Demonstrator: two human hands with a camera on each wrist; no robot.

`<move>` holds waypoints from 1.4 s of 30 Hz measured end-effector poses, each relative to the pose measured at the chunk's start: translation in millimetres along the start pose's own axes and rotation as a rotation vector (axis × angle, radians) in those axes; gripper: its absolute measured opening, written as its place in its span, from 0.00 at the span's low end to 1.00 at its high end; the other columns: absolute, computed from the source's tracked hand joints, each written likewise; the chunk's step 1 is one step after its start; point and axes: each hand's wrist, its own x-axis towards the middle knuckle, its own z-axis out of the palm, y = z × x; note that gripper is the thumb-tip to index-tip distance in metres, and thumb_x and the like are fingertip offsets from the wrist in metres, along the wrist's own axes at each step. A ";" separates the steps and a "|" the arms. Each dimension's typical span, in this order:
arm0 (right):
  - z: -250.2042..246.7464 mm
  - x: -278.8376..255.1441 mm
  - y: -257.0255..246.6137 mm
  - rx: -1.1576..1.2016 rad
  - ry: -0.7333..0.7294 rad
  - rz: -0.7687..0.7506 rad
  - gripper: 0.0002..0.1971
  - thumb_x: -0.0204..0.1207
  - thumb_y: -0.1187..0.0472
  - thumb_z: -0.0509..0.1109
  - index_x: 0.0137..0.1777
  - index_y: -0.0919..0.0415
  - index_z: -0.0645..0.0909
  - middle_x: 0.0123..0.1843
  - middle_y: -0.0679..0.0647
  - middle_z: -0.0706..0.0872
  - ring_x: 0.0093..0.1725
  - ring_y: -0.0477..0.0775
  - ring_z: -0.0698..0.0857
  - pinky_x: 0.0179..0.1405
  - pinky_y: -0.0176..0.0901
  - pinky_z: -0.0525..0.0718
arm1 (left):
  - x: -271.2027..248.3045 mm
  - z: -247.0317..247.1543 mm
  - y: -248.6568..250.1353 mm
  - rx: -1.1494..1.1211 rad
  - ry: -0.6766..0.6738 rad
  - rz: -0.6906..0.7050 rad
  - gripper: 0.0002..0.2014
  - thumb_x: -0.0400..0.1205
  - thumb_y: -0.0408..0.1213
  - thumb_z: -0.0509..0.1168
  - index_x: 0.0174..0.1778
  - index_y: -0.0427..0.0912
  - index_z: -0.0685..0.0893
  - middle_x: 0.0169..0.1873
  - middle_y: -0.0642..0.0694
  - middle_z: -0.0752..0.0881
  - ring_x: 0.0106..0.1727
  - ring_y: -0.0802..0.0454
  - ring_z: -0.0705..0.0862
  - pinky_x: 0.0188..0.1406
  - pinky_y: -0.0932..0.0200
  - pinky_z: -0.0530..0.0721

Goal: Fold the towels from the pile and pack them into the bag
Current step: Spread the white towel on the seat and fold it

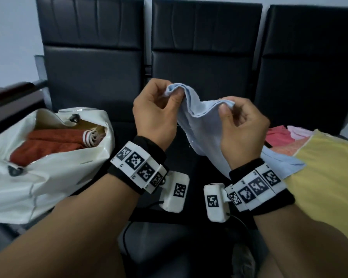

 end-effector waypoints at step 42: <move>-57.4 118.3 -259.3 -0.026 0.260 -0.322 0.01 0.82 0.58 0.72 0.49 0.52 0.86 0.39 0.37 0.86 0.43 0.39 0.87 0.52 0.36 0.86 | 86.1 -36.0 263.7 -0.122 0.116 0.318 0.07 0.81 0.45 0.72 0.40 0.49 0.84 0.41 0.45 0.92 0.46 0.45 0.93 0.57 0.37 0.90</move>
